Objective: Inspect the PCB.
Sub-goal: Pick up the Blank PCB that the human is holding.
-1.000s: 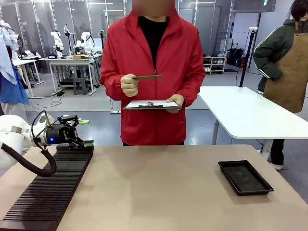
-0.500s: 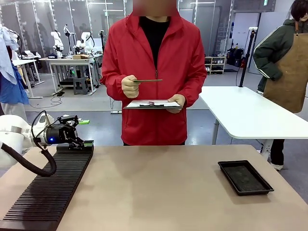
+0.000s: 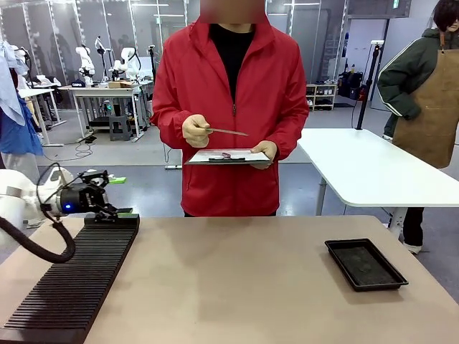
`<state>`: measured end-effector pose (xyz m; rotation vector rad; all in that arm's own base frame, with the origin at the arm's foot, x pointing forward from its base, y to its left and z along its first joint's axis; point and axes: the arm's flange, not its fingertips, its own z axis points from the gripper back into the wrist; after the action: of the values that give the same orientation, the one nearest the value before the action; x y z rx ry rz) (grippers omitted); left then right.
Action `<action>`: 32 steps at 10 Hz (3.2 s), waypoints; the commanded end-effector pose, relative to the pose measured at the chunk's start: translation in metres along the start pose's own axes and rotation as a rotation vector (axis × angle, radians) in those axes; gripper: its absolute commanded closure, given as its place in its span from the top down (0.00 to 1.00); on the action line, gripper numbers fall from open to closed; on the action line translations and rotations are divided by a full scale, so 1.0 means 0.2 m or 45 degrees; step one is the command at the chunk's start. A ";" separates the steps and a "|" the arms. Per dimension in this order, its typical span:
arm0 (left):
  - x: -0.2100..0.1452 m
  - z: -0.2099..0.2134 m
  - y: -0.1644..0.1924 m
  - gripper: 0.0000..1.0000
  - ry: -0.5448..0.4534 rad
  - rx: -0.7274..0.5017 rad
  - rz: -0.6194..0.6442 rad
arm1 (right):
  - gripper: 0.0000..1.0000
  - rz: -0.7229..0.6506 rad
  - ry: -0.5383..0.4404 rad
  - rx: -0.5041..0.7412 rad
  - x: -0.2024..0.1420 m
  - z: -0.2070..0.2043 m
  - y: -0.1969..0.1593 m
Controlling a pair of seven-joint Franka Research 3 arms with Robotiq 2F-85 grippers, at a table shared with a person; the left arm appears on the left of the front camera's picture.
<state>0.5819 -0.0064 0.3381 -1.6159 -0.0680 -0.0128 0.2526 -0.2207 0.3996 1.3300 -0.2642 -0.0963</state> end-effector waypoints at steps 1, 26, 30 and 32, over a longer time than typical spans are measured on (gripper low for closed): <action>-0.31 0.18 -0.14 1.00 0.037 0.029 0.010 | 1.00 -0.004 -0.009 0.005 0.00 0.01 0.01; -1.34 0.99 -0.33 1.00 -0.207 0.132 -0.172 | 1.00 -0.004 -0.009 0.005 0.00 0.01 0.01; -1.34 0.99 -0.33 1.00 -0.207 0.132 -0.172 | 1.00 -0.004 -0.009 0.005 0.00 0.01 0.01; -1.34 0.99 -0.33 1.00 -0.207 0.132 -0.172 | 1.00 -0.004 -0.009 0.005 0.00 0.01 0.01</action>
<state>0.3043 0.1819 0.3802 -1.5063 -0.3028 0.0117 0.2525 -0.2208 0.3995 1.3296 -0.2640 -0.0973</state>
